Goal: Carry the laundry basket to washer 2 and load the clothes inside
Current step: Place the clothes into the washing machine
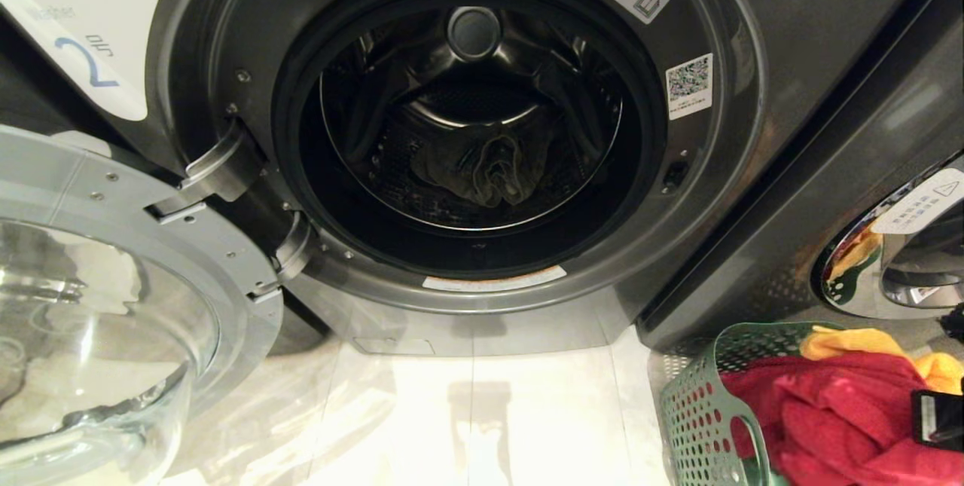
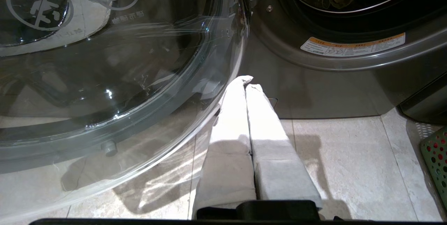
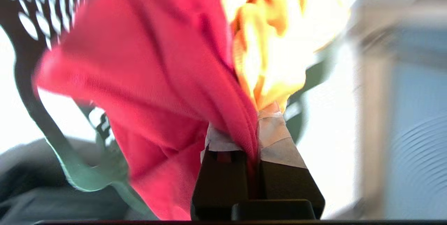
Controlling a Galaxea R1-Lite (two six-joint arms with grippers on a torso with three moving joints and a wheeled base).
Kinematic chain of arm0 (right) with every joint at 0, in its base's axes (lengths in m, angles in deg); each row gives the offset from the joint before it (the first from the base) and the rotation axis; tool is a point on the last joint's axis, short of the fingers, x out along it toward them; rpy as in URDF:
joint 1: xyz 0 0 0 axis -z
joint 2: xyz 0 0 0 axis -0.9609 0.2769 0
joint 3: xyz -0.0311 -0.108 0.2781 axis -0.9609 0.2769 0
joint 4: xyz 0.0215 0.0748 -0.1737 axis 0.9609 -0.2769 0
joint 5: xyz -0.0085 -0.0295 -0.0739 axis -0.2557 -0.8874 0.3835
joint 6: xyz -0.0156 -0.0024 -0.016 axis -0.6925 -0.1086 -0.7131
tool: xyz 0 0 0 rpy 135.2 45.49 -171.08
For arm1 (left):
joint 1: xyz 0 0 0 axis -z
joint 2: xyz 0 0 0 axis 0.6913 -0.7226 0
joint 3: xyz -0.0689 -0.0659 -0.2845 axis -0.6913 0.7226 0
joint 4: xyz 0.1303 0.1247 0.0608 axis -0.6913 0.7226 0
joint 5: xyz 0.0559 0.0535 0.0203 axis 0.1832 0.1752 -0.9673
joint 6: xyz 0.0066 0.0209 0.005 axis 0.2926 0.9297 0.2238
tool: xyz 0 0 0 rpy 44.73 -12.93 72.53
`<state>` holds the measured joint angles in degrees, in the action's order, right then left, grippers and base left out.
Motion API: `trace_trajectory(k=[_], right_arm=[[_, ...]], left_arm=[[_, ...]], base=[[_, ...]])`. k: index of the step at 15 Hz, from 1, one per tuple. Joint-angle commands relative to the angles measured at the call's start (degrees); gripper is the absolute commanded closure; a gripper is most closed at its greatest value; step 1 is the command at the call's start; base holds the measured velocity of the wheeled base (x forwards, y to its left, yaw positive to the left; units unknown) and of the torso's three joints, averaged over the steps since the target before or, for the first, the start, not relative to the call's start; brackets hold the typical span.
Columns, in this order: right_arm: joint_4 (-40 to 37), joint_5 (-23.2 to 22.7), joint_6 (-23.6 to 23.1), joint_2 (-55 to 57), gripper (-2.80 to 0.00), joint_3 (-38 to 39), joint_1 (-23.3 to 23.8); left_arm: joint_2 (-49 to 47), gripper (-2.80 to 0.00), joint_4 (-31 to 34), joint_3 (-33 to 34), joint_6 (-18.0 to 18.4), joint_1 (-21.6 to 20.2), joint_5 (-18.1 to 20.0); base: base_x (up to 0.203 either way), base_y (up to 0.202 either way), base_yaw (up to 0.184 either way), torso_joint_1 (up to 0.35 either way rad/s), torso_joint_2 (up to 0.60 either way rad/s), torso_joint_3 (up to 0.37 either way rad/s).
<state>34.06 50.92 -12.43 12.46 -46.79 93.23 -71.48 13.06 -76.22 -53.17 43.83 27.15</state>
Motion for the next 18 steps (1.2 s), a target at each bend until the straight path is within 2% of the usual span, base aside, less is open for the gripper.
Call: trace_trajectory(k=[1, 4, 7, 11, 16, 18], right_arm=[[0.2, 1.5, -6.4, -16.3, 0.00, 0.2, 0.0], [-2.8, -0.6, -15.6, -26.4, 0.00, -5.3, -1.7], [-13.1, -4.5, -18.1, -32.0, 0.00, -13.6, -9.3], [-20.3, -8.5, -18.4, -33.1, 0.00, -20.1, -23.2], [-21.5, -8.9, -18.0, -28.5, 0.00, -25.7, -43.5], [-21.1, -8.9, -16.4, -25.2, 0.00, -27.5, -50.9]], left_arm=[[-0.1, 0.00, -0.1, 2.3, -0.1, 0.0, 0.0], [-0.1, 0.00, -0.1, 2.3, -0.1, 0.0, 0.0], [-0.1, 0.00, -0.1, 2.3, 0.0, 0.0, 0.0], [-0.1, 0.00, -0.1, 2.3, 0.0, 0.0, 0.0], [-0.1, 0.00, -0.1, 2.3, -0.1, 0.0, 0.0], [-0.1, 0.00, -0.1, 2.3, -0.1, 0.0, 0.0]], base=[[0.000, 0.000, 0.000, 0.000, 0.00, 0.000], [0.000, 0.000, 0.000, 0.000, 0.00, 0.000], [0.000, 0.000, 0.000, 0.000, 0.00, 0.000], [0.000, 0.000, 0.000, 0.000, 0.00, 0.000], [0.000, 0.000, 0.000, 0.000, 0.00, 0.000], [0.000, 0.000, 0.000, 0.000, 0.00, 0.000]])
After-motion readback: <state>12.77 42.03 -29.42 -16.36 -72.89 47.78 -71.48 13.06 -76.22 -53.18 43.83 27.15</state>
